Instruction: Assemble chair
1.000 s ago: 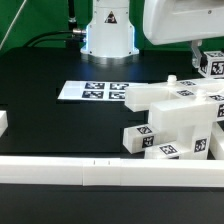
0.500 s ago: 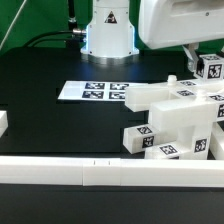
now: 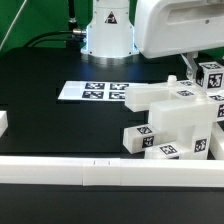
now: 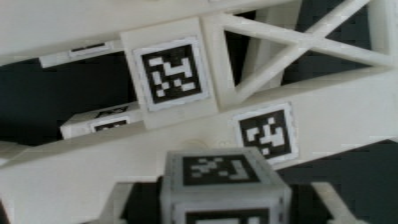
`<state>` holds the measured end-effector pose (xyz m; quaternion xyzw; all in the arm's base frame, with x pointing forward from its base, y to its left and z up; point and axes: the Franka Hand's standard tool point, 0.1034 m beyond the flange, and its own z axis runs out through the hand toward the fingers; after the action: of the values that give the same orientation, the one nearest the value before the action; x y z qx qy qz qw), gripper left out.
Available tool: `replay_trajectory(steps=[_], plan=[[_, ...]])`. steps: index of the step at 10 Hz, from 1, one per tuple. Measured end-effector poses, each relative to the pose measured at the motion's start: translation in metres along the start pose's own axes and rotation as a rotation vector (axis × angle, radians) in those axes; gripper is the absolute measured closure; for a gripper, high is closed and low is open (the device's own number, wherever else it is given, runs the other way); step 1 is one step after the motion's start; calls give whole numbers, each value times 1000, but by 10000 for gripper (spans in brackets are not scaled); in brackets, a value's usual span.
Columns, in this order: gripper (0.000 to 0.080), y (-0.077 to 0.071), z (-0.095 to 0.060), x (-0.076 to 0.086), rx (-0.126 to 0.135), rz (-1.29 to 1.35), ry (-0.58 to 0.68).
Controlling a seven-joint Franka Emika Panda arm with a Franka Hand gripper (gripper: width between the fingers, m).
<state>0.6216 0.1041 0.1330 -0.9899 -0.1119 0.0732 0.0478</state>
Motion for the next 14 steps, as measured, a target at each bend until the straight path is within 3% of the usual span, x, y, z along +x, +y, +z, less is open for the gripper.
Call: replay_trajectory(steps=[3,8,12,14], plan=[[515,9,3,0,-3,-27,14],[515,6,3,4,-10,-28,56],[515,4,-2,-6,-8,-28,53],[515,6,3,-8,-8,-27,47]])
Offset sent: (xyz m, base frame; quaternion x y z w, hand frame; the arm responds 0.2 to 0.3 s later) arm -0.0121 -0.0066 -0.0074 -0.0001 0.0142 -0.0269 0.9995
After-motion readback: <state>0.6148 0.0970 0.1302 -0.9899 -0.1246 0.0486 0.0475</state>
